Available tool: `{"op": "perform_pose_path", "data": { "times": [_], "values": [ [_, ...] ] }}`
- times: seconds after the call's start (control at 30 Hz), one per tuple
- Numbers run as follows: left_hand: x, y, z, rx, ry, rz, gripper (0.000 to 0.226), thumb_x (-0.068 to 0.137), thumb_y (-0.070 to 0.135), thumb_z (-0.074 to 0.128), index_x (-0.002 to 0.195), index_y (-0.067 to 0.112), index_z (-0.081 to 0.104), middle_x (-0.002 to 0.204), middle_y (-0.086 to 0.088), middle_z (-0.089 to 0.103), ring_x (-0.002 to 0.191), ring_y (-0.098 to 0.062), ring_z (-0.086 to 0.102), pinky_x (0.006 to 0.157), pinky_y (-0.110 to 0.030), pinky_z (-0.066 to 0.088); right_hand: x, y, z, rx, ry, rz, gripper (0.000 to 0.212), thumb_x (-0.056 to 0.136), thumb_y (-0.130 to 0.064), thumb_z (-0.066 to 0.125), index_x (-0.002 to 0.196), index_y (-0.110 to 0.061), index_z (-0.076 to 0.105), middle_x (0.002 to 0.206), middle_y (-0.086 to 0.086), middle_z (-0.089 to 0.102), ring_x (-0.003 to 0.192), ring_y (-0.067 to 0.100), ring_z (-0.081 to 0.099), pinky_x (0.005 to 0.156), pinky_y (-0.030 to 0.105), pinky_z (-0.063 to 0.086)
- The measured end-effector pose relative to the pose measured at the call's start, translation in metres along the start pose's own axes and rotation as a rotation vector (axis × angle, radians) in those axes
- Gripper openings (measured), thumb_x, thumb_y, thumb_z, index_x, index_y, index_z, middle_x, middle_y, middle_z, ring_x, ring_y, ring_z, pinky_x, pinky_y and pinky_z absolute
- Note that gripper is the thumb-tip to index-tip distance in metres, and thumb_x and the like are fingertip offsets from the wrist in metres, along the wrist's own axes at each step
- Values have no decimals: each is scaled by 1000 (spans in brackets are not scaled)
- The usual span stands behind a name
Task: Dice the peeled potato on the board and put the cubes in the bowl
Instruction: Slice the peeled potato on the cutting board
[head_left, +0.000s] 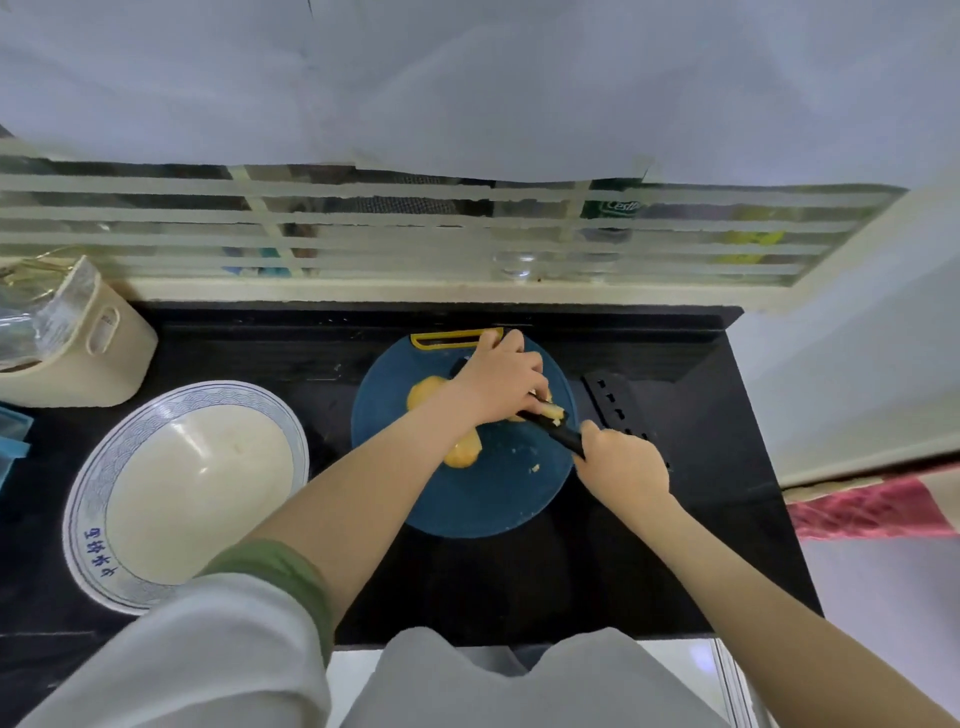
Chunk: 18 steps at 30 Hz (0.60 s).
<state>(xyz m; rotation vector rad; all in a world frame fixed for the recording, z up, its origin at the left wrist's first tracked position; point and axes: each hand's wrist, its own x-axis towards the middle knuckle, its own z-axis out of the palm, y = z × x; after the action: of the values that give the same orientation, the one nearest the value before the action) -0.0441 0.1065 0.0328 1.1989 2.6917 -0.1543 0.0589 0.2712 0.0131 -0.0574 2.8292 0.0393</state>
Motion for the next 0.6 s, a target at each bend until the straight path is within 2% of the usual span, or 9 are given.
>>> {"op": "perform_pose_path", "data": {
  "times": [0.13, 0.23, 0.3, 0.37, 0.4, 0.47, 0.53, 0.6],
  "values": [
    [14, 6, 7, 162, 39, 183, 29, 99, 43, 42, 114, 33, 65, 111, 11, 57, 106, -19, 39, 83, -36, 28, -4, 11, 3, -33, -16, -12, 23, 101, -35, 40, 104, -13, 50, 89, 1, 66, 74, 25, 67, 55, 31, 38],
    [20, 12, 11, 342, 116, 309, 11, 85, 39, 68, 81, 29, 71, 82, 12, 58, 84, -14, 49, 68, -30, 33, -5, 19, 4, -47, -19, -15, 23, 101, -34, 40, 105, -13, 50, 91, 1, 66, 75, 24, 66, 55, 31, 37],
    [24, 13, 16, 376, 142, 334, 14, 75, 34, 78, 69, 26, 68, 74, 10, 57, 75, -13, 50, 64, -28, 36, -4, 22, 4, -62, -18, -38, 23, 101, -34, 41, 105, -13, 50, 89, 1, 66, 71, 23, 64, 54, 30, 38],
    [29, 14, 17, 374, 147, 320, 15, 72, 30, 79, 65, 24, 67, 72, 9, 56, 74, -13, 50, 64, -27, 36, -2, 22, 4, -73, -25, -74, 22, 101, -34, 43, 104, -13, 50, 88, 1, 65, 64, 21, 59, 53, 30, 39],
    [29, 15, 16, 374, 138, 302, 13, 75, 29, 76, 67, 23, 67, 73, 9, 56, 75, -14, 50, 65, -28, 35, -1, 22, 4, -74, -29, -86, 22, 100, -34, 44, 104, -13, 50, 88, 1, 65, 64, 21, 59, 54, 31, 40],
    [31, 15, 17, 309, 99, 237, 13, 91, 23, 57, 86, 17, 67, 88, 4, 58, 89, -17, 48, 72, -31, 32, 3, 22, 4, -77, -32, -99, 22, 100, -34, 44, 104, -13, 50, 89, 1, 66, 70, 22, 64, 54, 31, 41],
    [36, 10, 17, 230, 58, 85, 21, 98, 15, 41, 103, 10, 61, 105, -3, 54, 103, -24, 43, 79, -35, 29, 6, 25, 5, -70, -39, -91, 22, 100, -35, 44, 105, -14, 50, 89, 1, 66, 71, 22, 66, 54, 31, 42],
    [39, 4, 9, 153, 80, -85, 24, 99, 16, 38, 112, 10, 58, 113, -5, 53, 108, -26, 41, 83, -37, 30, 7, 30, 7, -42, -51, -56, 22, 100, -34, 45, 106, -14, 51, 87, 1, 66, 69, 22, 65, 53, 31, 44]
  ]
}}
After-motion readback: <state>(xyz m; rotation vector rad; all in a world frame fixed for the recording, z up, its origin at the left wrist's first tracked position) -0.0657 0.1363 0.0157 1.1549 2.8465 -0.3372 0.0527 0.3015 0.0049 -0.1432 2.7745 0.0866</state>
